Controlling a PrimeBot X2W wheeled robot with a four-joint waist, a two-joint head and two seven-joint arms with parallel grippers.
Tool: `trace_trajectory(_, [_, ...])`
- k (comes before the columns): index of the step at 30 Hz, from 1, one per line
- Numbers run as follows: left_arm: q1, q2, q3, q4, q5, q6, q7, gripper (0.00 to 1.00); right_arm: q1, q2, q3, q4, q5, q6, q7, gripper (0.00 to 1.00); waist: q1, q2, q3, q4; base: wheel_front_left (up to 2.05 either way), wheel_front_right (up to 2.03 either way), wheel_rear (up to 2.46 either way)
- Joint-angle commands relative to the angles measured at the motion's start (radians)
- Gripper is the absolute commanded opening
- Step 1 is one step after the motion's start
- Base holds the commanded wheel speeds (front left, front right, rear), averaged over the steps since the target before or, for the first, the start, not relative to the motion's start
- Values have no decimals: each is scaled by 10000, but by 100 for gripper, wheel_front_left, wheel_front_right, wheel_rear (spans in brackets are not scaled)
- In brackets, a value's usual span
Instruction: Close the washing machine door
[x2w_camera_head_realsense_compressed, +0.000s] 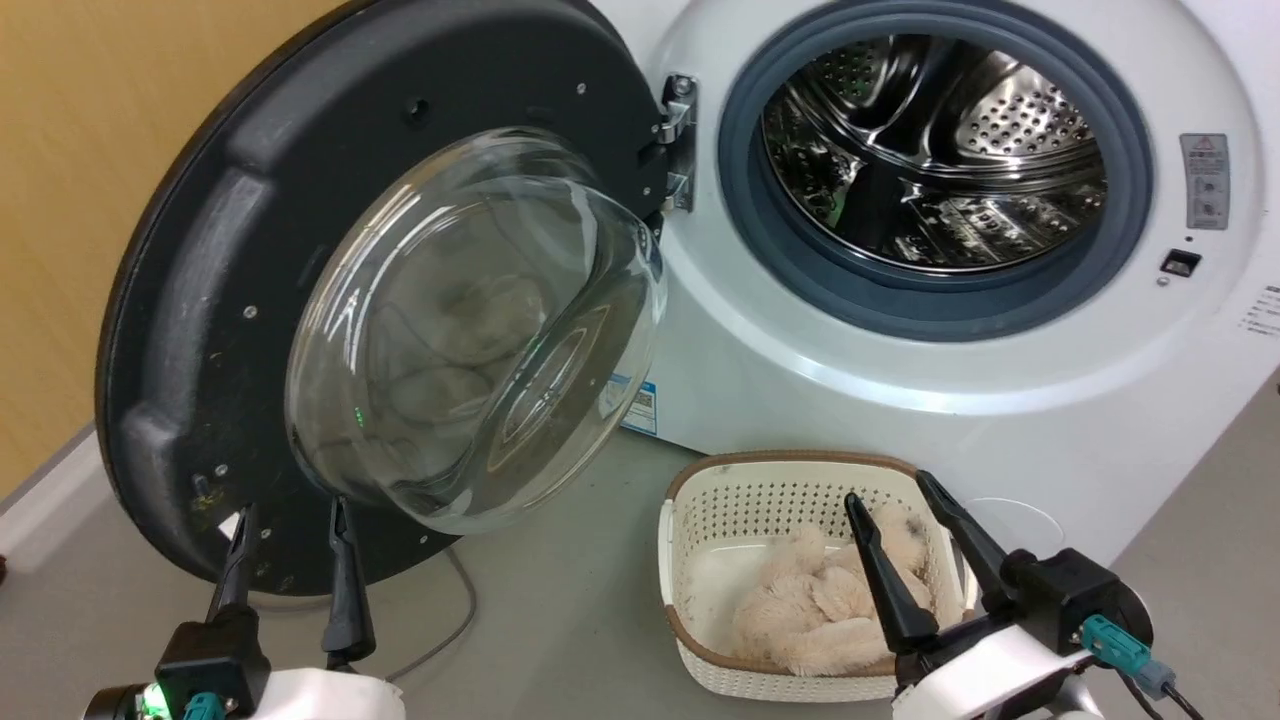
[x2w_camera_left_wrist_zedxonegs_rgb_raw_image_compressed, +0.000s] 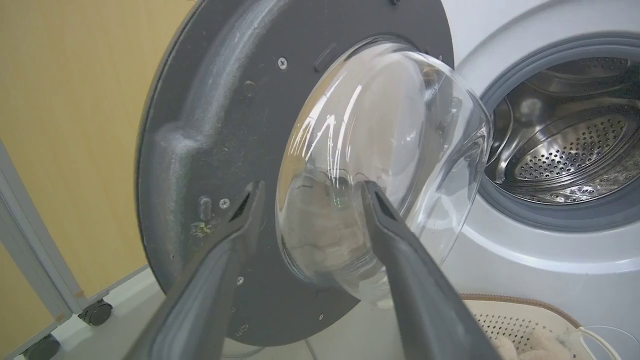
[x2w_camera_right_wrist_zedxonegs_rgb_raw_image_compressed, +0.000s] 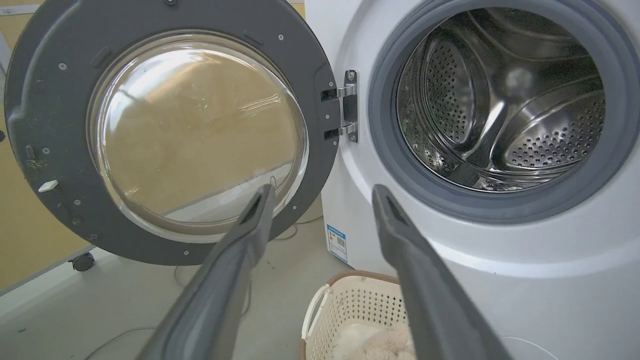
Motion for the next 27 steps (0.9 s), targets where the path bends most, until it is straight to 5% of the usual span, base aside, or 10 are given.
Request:
trace_trajectory(1, [154, -2, 49, -77, -73, 86, -115, 100, -179, -73, 97, 66, 127, 4, -123, 100, 0, 0, 7, 85, 0, 0, 0])
trace_trajectory(20, [479, -4, 185, -351, -316, 409, -553, 100, -401, -218, 695, 398, 590, 5, -561, 100, 0, 0, 38, 985, 0, 0, 0])
trace_trajectory(21, [498, -4, 183, -346, -353, 407, -574, 81, -402, -219, 719, 405, 607, 5, -582, 100, 0, 0, 38, 1026, 0, 0, 0])
trace_trajectory(22, [523, -4, 179, -303, -446, 396, -595, 22, -405, -219, 742, 411, 626, 5, -603, 100, 0, 0, 38, 1068, 0, 0, 0])
trace_trajectory(23, [542, -4, 174, -262, -511, 371, -616, 0, -408, -219, 766, 416, 643, 5, -624, 100, 0, 0, 39, 1110, 0, 0, 0])
trace_trajectory(27, [582, -4, 206, -245, -584, 348, -700, 0, -403, -215, 849, 447, 706, 6, -708, 100, 0, 0, 40, 1281, 0, 0, 0])
